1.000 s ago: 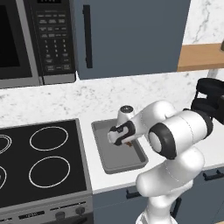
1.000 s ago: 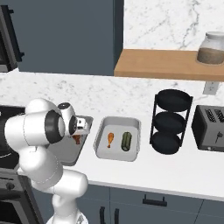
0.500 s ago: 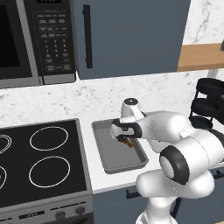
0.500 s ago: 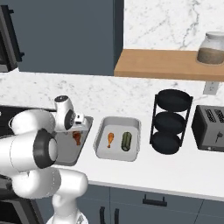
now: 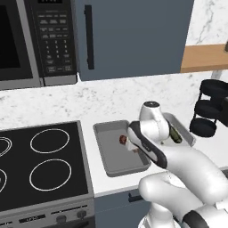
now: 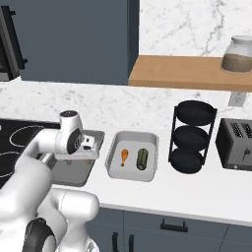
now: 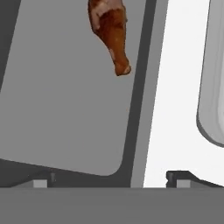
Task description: Place one cucumber and one chicken drumstick in each tupperware on the nearby counter, to pack two identical lunches.
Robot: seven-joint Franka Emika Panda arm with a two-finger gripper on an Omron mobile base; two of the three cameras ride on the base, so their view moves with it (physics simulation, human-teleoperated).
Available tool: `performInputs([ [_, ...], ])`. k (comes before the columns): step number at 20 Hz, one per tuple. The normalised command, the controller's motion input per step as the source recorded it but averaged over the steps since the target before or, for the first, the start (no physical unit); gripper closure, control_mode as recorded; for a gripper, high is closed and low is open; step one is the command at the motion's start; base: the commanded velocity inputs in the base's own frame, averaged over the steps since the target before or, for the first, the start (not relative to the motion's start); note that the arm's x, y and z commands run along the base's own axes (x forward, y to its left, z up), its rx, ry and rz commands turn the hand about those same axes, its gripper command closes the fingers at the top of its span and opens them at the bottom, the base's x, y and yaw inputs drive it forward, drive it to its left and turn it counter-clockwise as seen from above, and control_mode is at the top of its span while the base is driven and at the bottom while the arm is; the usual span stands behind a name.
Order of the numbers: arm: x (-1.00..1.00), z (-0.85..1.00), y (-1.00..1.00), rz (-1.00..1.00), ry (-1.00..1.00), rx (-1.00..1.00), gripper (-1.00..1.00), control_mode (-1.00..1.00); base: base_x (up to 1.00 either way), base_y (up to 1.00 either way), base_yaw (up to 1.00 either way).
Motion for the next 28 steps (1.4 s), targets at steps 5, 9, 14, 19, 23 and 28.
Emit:
performInputs([
  [5, -1.00, 0.15, -0.09, -0.02, 0.18, 0.00, -1.00, -1.00, 0.00, 0.00, 0.00],
  [9, -0.88, 0.82, -0.03, 0.00, 0.05, 0.00, -1.00, -1.00, 0.00, 0.00, 0.00],
  [14, -0.54, 1.00, 0.00, 0.00, 0.00, 0.00, -1.00, -1.00, 0.00, 0.00, 0.00],
  [19, -0.94, 0.69, -0.18, 0.00, 0.00, 0.00, -1.00, -1.00, 0.00, 0.00, 0.00],
  [23, -0.71, 0.53, -0.25, -0.01, -0.02, 0.00, -1.00, -1.00, 0.00, 0.00, 0.00],
  [28, -0.21, 0.07, -0.05, -0.02, -0.10, 0.03, -1.00, -1.00, 0.00, 0.00, 0.00],
])
